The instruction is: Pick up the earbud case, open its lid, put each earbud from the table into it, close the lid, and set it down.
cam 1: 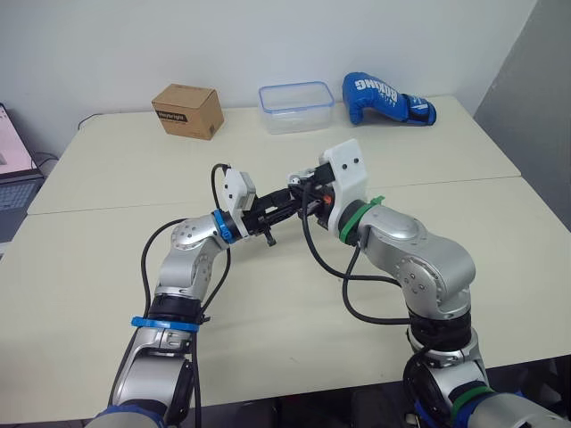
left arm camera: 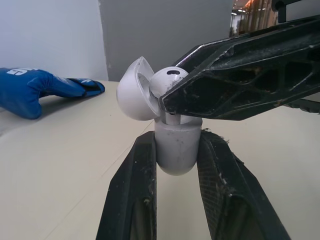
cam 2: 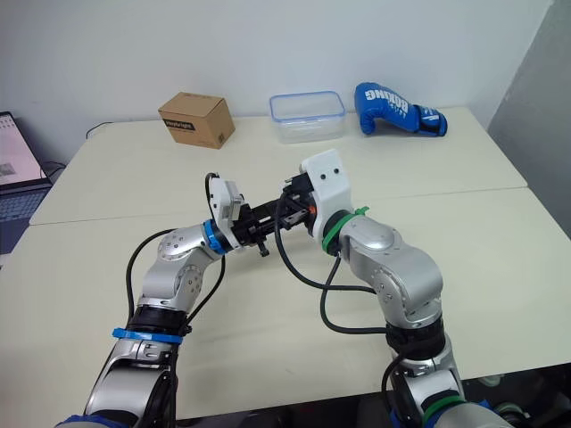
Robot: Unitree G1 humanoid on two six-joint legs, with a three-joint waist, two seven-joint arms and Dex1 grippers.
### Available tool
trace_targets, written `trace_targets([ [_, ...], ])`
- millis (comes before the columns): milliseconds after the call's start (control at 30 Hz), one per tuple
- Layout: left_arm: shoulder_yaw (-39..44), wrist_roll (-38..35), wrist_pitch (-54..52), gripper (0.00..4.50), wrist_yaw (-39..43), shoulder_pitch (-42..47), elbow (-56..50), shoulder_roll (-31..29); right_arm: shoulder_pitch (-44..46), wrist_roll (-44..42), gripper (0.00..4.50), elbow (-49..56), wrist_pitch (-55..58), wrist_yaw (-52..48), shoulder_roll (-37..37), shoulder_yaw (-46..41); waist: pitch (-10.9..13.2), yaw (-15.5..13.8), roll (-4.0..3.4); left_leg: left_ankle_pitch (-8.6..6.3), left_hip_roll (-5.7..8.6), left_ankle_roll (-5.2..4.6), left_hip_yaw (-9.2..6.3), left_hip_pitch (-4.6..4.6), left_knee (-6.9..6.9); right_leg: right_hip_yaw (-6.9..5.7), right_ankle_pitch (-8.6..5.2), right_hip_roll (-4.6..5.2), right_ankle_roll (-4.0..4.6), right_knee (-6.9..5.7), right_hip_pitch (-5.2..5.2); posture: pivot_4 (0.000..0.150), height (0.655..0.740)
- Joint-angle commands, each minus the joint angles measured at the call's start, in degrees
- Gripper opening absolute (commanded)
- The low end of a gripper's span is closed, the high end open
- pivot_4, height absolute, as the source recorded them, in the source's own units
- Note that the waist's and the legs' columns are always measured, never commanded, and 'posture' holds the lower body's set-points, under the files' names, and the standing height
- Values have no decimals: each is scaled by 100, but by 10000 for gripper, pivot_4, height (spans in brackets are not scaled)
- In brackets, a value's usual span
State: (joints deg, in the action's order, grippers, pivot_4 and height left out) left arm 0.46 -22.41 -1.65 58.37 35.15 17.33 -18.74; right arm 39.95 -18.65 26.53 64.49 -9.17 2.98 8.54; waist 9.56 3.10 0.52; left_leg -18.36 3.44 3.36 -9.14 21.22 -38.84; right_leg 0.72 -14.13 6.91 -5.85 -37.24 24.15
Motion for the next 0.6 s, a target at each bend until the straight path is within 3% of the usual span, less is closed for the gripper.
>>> trace_targets([
  [33, 183, -104, 220, 7576, -49, 220, -298, -6, 31, 70, 16408, 87, 52, 57, 29, 103, 0, 0, 0, 0, 0, 0, -1, 0, 0, 0, 0, 0, 0, 0, 0, 1500, 7307],
  [133, 188, -130, 207, 7576, -31, 196, -310, -23, 65, 149, 26216, 42, -89, 88, 100, 102, 0, 0, 0, 0, 0, 0, 0, 0, 0, 0, 0, 0, 0, 1, 0, 1500, 7307],
  [433, 254, -271, 13, 7576, 108, 111, -391, -85, 125, 191, 26216, 28, -481, -112, 356, 52, 0, 1, 0, 0, 0, 0, 4, 0, 0, 0, 0, 0, 0, 1, 0, 1500, 7307],
  [533, 299, -448, -256, 7576, 343, 28, -456, -231, 176, -289, 26216, 249, -376, -665, 635, -267, 0, 1, 0, 0, 1, 0, 4, 1, 0, 0, 0, 0, 0, 3, -1, 1500, 7307],
  [600, 320, -606, -507, 7576, 587, -11, -454, -396, 334, -895, 26216, 444, -59, -1528, 1286, -446, 0, 0, 0, 0, 0, 0, 4, 2, 0, -1, 0, 0, 0, 4, -2, 1500, 7307],
])
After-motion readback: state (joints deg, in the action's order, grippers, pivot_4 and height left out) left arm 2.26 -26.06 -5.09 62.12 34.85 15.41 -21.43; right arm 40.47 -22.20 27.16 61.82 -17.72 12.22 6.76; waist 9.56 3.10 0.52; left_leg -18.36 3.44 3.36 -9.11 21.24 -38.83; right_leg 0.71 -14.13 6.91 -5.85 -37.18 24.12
